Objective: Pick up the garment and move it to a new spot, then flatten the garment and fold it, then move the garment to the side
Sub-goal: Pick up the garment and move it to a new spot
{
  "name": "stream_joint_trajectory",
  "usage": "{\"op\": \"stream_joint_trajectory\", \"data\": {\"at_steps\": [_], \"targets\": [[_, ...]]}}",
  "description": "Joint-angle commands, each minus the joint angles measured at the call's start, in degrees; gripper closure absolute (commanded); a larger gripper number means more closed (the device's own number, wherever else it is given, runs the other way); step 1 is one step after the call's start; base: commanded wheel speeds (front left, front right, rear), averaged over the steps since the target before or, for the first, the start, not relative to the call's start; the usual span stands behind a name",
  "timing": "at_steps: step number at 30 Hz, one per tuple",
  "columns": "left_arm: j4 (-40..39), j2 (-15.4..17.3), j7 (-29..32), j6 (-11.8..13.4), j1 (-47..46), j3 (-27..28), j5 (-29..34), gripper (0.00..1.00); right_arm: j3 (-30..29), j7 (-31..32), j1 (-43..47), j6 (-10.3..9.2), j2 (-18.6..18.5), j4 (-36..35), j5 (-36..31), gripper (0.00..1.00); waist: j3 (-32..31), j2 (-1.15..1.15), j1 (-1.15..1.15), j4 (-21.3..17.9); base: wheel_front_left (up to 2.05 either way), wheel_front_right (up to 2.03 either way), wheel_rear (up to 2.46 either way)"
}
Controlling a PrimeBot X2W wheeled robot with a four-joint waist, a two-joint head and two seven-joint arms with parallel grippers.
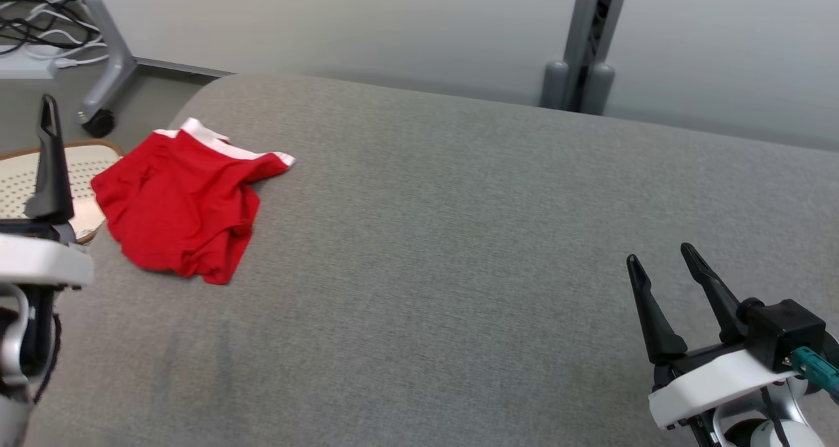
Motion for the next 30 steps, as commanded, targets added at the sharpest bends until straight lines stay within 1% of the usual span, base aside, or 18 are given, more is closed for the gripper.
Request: {"op": "stream_joint_trajectory", "data": {"at_steps": [1,5,10,14,18,19,23,26,27,28,29,30], "targets": [[4.2,1.2,1.5,-1.5,-3.0,-0.5,-0.1,0.00,0.2,0.2,-1.0,-0.02,-0.5,-0.3,0.0,0.00,1.7,0.00,0.00,-2.3,0.00,0.00,0.00],[15.7,2.4,5.1,-5.3,-8.2,-3.0,-0.5,0.00,0.6,0.1,-2.2,-0.02,-0.9,-0.4,-0.1,0.00,4.3,0.00,0.00,-5.5,0.00,0.00,0.00],[30.3,1.7,8.4,-9.2,-11.9,-5.5,-1.6,0.00,1.0,-0.3,-3.3,-0.02,-1.1,-0.1,-0.1,0.00,7.4,0.00,0.00,-9.0,0.00,0.00,0.00],[41.2,0.4,10.7,-11.9,-13.4,-6.8,-2.8,0.00,1.0,-0.4,-4.3,-0.01,-1.3,0.0,-0.3,0.00,9.9,0.00,0.00,-11.1,0.00,0.00,0.00],[49.8,-0.7,12.0,-13.4,-14.9,-6.8,-4.5,0.00,1.1,-0.4,-5.4,-0.01,-1.5,-0.1,-0.4,0.00,12.3,0.00,0.00,-12.6,0.00,0.00,0.00],[49.8,-0.7,12.0,-13.4,-14.9,-6.8,-4.5,0.00,1.1,-0.4,-5.4,-0.01,-1.5,-0.1,-0.4,0.00,12.3,0.00,0.00,-12.6,0.00,0.00,0.00],[57.2,-1.6,14.0,-14.1,-16.6,-6.1,-6.5,0.00,1.3,-0.4,-6.4,-0.02,-1.7,-0.3,-0.5,0.00,14.4,0.00,0.00,-13.7,0.00,0.00,0.00],[61.3,-2.3,15.0,-14.3,-17.8,-5.4,-7.7,0.01,1.3,-0.3,-7.2,-0.01,-2.0,-0.3,-0.7,0.00,15.5,0.00,0.00,-14.2,0.00,0.00,0.00],[62.0,-2.6,14.9,-14.4,-18.2,-5.4,-7.8,0.24,1.2,-0.4,-7.5,-0.02,-2.1,-0.3,-0.6,0.00,15.8,0.00,0.00,-14.2,0.00,0.00,0.00],[62.8,-2.6,14.3,-14.3,-18.7,-5.5,-7.7,0.74,1.1,-0.5,-7.6,-0.02,-2.2,-0.3,-0.6,0.00,16.0,0.00,0.00,-14.2,0.00,0.00,0.00],[63.5,-2.4,13.6,-14.2,-19.1,-5.4,-7.6,1.00,1.0,-0.5,-7.5,-0.02,-2.2,-0.2,-0.7,0.00,16.0,0.00,0.00,-14.2,0.00,0.00,0.00],[63.7,-2.0,12.0,-13.8,-19.8,-5.2,-7.5,1.00,1.0,-0.6,-7.4,-0.02,-2.1,-0.2,-0.7,0.00,16.1,0.00,0.00,-14.2,0.00,0.00,0.00]]}}
